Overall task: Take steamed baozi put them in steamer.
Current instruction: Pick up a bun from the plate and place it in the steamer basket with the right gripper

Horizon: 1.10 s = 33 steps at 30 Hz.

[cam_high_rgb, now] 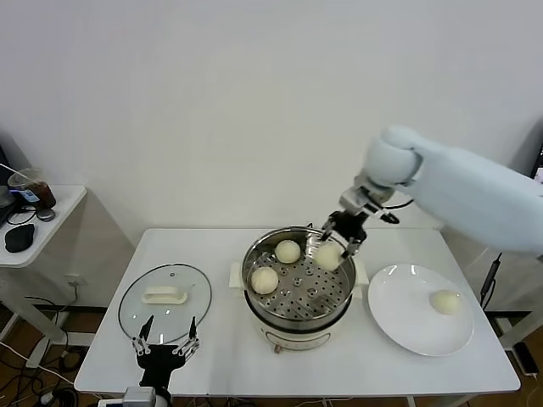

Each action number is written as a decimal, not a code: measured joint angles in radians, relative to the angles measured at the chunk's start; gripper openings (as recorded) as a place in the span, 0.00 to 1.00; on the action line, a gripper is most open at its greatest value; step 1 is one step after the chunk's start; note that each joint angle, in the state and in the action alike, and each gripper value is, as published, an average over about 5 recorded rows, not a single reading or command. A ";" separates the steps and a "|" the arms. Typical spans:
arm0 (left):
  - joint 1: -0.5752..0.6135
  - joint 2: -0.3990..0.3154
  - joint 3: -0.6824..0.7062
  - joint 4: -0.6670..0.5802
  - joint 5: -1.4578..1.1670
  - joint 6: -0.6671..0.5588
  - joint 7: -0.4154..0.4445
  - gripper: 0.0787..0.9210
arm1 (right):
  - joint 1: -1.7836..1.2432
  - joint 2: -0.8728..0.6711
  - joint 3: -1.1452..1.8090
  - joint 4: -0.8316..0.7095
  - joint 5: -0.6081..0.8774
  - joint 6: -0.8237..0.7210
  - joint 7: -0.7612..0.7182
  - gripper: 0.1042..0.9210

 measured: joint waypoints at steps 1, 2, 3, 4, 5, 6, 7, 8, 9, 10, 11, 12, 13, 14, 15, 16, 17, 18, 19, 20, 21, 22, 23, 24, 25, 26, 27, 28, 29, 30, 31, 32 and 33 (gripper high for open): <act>0.000 0.000 -0.001 -0.001 0.000 0.000 0.000 0.88 | 0.001 0.011 -0.012 0.009 -0.015 0.025 0.005 0.51; -0.001 0.000 -0.003 -0.002 0.000 0.000 0.000 0.88 | 0.001 0.021 -0.022 0.018 -0.030 0.047 0.009 0.51; -0.001 0.001 -0.005 -0.004 -0.001 0.000 0.000 0.88 | 0.000 0.031 -0.032 0.026 -0.046 0.069 0.014 0.51; -0.001 0.001 -0.007 -0.005 -0.001 0.000 0.000 0.88 | -0.001 0.041 -0.040 0.034 -0.062 0.090 0.018 0.51; -0.001 0.002 -0.009 -0.006 -0.002 -0.001 0.000 0.88 | -0.004 0.051 -0.048 0.041 -0.078 0.109 0.022 0.51; -0.001 0.002 -0.010 -0.007 -0.003 -0.001 0.000 0.88 | -0.007 0.061 -0.054 0.046 -0.094 0.126 0.025 0.51; -0.002 0.003 -0.012 -0.008 -0.004 -0.001 0.000 0.88 | -0.012 0.071 -0.059 0.050 -0.110 0.143 0.027 0.52; -0.002 0.004 -0.013 -0.008 -0.004 -0.001 0.001 0.88 | -0.016 0.080 -0.063 0.054 -0.125 0.157 0.029 0.52; -0.002 0.004 -0.013 -0.009 -0.004 -0.001 0.001 0.88 | -0.022 0.090 -0.066 0.056 -0.139 0.171 0.031 0.52; -0.003 0.003 -0.013 -0.009 -0.005 -0.001 0.001 0.88 | -0.027 0.100 -0.069 0.058 -0.153 0.183 0.032 0.52; -0.003 0.003 -0.013 -0.009 -0.005 -0.001 0.001 0.88 | -0.033 0.109 -0.072 0.060 -0.165 0.194 0.033 0.52; -0.003 0.002 -0.012 -0.010 -0.005 -0.001 0.001 0.88 | -0.038 0.117 -0.075 0.062 -0.176 0.204 0.034 0.52; -0.003 0.001 -0.012 -0.010 -0.005 -0.001 0.001 0.88 | -0.043 0.124 -0.078 0.064 -0.186 0.212 0.035 0.52; -0.003 0.000 -0.011 -0.010 -0.005 -0.001 0.001 0.88 | -0.047 0.129 -0.082 0.066 -0.194 0.219 0.036 0.52; -0.004 -0.001 -0.011 -0.009 -0.005 -0.001 0.001 0.88 | -0.052 0.134 -0.085 0.069 -0.201 0.225 0.037 0.52; -0.005 -0.002 -0.011 -0.009 -0.005 -0.001 0.001 0.88 | -0.057 0.137 -0.088 0.071 -0.208 0.230 0.039 0.52; -0.006 -0.003 -0.011 -0.009 -0.005 -0.001 0.001 0.88 | -0.062 0.140 -0.090 0.073 -0.214 0.234 0.041 0.52; -0.007 -0.004 -0.011 -0.008 -0.005 -0.001 0.001 0.88 | -0.067 0.143 -0.092 0.074 -0.221 0.237 0.043 0.52; -0.008 -0.005 -0.011 -0.008 -0.005 -0.001 0.001 0.88 | -0.072 0.146 -0.093 0.075 -0.227 0.239 0.044 0.52; -0.008 -0.006 -0.011 -0.008 -0.005 -0.001 0.000 0.88 | -0.076 0.149 -0.094 0.076 -0.234 0.240 0.044 0.52; -0.008 -0.007 -0.010 -0.009 -0.005 -0.001 0.000 0.88 | -0.081 0.152 -0.094 0.077 -0.240 0.241 0.045 0.52; -0.007 -0.007 -0.008 -0.010 -0.005 -0.002 0.000 0.88 | -0.085 0.156 -0.095 0.077 -0.246 0.242 0.045 0.52; -0.005 -0.008 -0.007 -0.011 -0.004 -0.002 0.000 0.88 | -0.089 0.160 -0.095 0.078 -0.250 0.242 0.046 0.52; -0.004 -0.009 -0.006 -0.013 -0.004 -0.002 0.000 0.88 | -0.092 0.163 -0.095 0.080 -0.254 0.242 0.047 0.52; -0.002 -0.009 -0.005 -0.015 -0.004 -0.002 0.000 0.88 | -0.095 0.165 -0.095 0.081 -0.257 0.241 0.048 0.52; -0.001 -0.010 -0.004 -0.017 -0.004 -0.003 0.000 0.88 | -0.098 0.168 -0.096 0.082 -0.259 0.240 0.051 0.52; 0.000 -0.010 -0.004 -0.018 -0.004 -0.003 0.000 0.88 | -0.100 0.170 -0.097 0.083 -0.261 0.238 0.053 0.52; 0.001 -0.011 -0.003 -0.020 -0.004 -0.003 0.000 0.88 | -0.100 0.172 -0.098 0.085 -0.263 0.236 0.057 0.52; 0.001 -0.011 -0.003 -0.020 -0.004 -0.003 0.000 0.88 | -0.101 0.174 -0.100 0.086 -0.264 0.233 0.059 0.52; 0.001 -0.012 -0.002 -0.021 -0.004 -0.003 0.000 0.88 | -0.101 0.175 -0.102 0.088 -0.265 0.230 0.062 0.53; 0.002 -0.012 -0.001 -0.023 -0.004 -0.003 -0.001 0.88 | -0.101 0.175 -0.104 0.091 -0.266 0.227 0.063 0.55; 0.003 -0.012 0.000 -0.024 -0.004 -0.004 -0.001 0.88 | -0.100 0.175 -0.106 0.094 -0.265 0.223 0.064 0.58; 0.005 -0.012 0.001 -0.026 -0.004 -0.004 -0.001 0.88 | -0.099 0.174 -0.108 0.096 -0.264 0.220 0.065 0.61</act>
